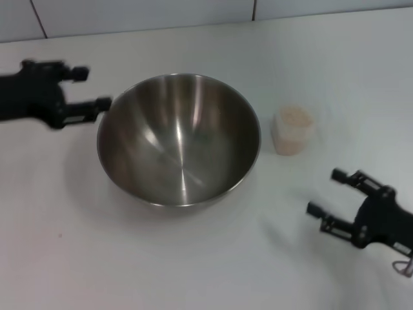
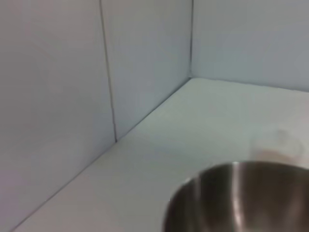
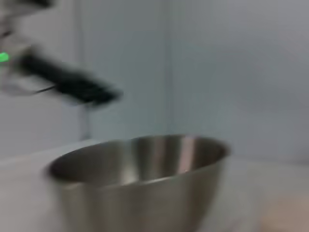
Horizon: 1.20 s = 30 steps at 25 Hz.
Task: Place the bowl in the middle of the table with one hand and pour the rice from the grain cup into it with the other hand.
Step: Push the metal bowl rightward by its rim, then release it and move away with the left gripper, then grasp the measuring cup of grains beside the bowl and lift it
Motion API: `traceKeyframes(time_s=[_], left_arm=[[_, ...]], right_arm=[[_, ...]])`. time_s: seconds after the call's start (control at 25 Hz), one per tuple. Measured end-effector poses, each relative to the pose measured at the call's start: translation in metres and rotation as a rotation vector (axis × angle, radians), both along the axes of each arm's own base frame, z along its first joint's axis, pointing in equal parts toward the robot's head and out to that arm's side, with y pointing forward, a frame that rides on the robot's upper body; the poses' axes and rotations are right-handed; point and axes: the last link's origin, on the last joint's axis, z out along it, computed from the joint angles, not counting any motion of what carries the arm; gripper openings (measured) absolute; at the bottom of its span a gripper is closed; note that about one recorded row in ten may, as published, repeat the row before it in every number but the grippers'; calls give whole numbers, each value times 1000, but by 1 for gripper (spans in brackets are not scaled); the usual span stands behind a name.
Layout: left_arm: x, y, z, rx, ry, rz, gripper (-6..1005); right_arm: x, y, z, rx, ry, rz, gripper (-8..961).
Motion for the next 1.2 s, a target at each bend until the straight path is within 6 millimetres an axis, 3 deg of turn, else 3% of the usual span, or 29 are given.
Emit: traceKeyframes(time_s=[0.2,0.36,0.8,1.2], left_arm=[[-34,-44,9,11,-35,-33,671],[-54,-66,7,15,-61,-13,825],[-63,-76,-2,-17,-101,18,829],[-61,-74,-4,-27,-97,10,829]], right_arm=[[21,6,20,237,50,-202,758],[33,16,18,369,7,-323,755],[18,62,-10,343,-68,-350,749],[8,78,-15,327,-67,-333,744]])
